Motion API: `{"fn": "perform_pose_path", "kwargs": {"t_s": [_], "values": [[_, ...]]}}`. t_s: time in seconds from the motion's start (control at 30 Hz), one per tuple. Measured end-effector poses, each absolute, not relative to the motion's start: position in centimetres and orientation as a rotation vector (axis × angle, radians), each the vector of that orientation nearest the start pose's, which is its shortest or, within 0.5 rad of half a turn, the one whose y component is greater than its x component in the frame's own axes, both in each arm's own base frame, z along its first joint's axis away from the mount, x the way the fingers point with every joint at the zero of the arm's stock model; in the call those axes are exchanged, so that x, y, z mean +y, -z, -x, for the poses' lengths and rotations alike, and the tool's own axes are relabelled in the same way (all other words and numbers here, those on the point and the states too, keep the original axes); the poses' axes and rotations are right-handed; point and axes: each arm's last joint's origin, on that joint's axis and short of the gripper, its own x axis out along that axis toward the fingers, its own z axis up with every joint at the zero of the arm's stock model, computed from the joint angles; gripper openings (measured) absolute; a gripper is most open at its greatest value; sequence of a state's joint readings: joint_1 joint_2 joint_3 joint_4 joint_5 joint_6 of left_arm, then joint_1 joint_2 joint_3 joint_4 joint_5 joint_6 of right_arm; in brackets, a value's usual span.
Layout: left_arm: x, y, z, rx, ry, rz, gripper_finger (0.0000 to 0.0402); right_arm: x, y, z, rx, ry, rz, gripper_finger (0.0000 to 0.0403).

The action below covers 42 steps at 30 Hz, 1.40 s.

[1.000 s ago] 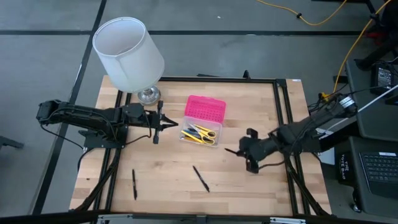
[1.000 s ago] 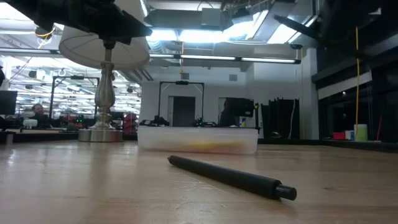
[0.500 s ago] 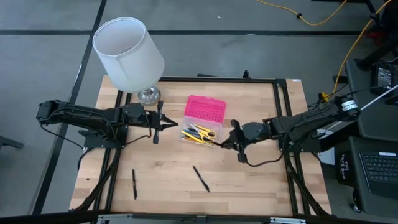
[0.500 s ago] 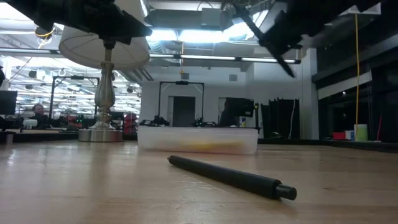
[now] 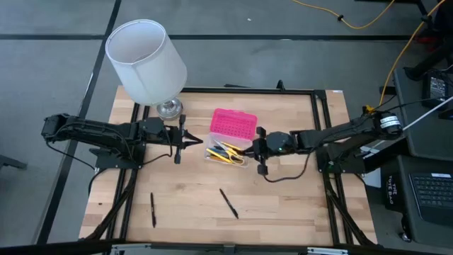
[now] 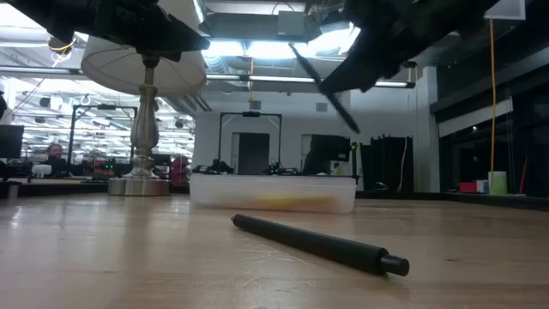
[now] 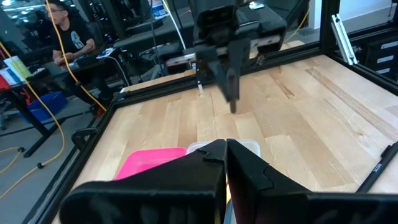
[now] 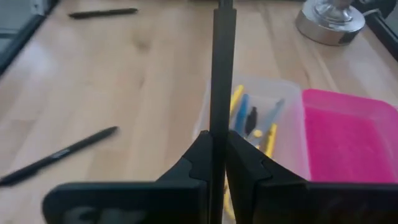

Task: Pick & place school supplies into a supply box
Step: Put the black pen into the transparent supply box

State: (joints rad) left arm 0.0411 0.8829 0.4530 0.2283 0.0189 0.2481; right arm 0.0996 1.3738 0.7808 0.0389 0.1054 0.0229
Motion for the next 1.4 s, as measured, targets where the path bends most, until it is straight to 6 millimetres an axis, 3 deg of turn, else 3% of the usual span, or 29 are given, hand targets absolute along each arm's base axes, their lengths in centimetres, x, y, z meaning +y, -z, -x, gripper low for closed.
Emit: {"fn": "perform_pose_path", "kwargs": {"t_s": [0.4,0.8,1.13,1.4], "values": [[0.7,-24.1,-19.5,0.203,0.003,-0.241,0.0006,-1.3,-22.4,-34.2,0.758,0.039,0.111,0.0031],[0.7,-24.1,-19.5,0.203,0.003,-0.241,0.0006,-3.9,-19.8,-38.7,1.000,0.053,0.132,0.0029],[0.8,-24.1,-19.5,0.202,0.003,-0.241,0.0006,-5.1,-17.5,-39.0,1.138,0.096,0.121,0.0032],[0.8,-24.1,-19.5,0.203,0.003,-0.241,0.0006,-5.1,-17.3,-39.1,1.132,0.147,0.041,0.0041]]}}
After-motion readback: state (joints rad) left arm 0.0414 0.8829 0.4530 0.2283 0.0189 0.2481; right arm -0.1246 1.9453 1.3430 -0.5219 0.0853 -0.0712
